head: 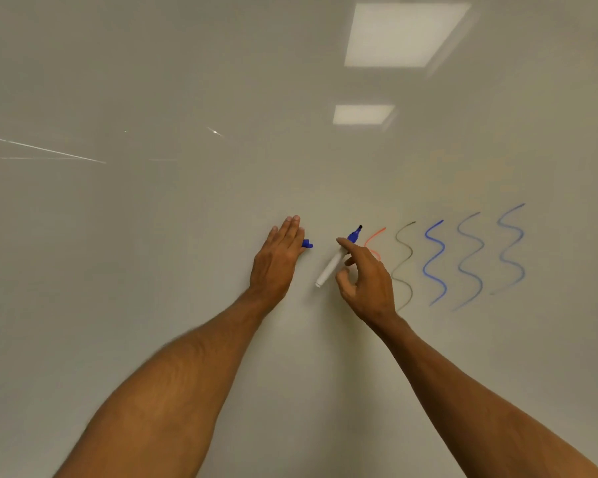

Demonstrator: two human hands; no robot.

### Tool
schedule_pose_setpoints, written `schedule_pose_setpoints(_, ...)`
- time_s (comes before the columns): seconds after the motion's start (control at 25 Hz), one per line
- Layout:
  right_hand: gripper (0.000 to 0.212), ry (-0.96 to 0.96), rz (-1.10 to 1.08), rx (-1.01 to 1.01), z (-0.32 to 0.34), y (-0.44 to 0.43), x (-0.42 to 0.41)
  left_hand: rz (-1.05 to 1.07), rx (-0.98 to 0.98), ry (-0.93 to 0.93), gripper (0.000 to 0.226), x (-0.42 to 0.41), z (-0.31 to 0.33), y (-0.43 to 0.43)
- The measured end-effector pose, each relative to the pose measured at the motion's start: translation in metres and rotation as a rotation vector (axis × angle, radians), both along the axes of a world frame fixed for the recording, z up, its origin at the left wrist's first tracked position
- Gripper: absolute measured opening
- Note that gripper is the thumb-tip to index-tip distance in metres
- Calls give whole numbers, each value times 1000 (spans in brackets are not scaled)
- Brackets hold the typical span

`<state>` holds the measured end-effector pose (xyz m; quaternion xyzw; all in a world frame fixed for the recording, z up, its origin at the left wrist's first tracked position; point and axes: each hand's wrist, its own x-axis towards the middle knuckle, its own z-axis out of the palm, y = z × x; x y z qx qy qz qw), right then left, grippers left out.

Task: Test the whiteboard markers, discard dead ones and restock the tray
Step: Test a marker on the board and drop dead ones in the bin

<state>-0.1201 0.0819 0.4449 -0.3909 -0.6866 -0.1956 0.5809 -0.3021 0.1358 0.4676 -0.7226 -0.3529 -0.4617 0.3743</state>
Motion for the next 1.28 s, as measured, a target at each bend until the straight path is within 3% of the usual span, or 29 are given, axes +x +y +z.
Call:
schedule_pose_setpoints(0.2,38,70,-78,85,0,11,2,-65,15,-43,69,5,-10,16)
schedule_pose_setpoints(0.4,50,296,15,-89,0,22,-3,-53,63,-67,77,8,-21,31)
schedule_pose_setpoints(0.56,53,228,-56,-27,-4,33,-1,-43,122,-69,75,8,-23,37)
schedule_pose_setpoints(0.76,49,-57,-120,78,-27,34,-3,-31,145,-59,73,6,-23,40)
schedule_pose_setpoints(0.96,33,213,-170,70,-50,25,-1,-57,147,-78,66,5,-22,37)
schedule_pose_setpoints(1.16,29,-231,-278,23,-81,19,1,-53,112,-56,63,1,-18,28)
schedule_pose_setpoints(1.28,26,-45,-314,-58,-94,9,3,-24,79,-19,62,-2,-14,20)
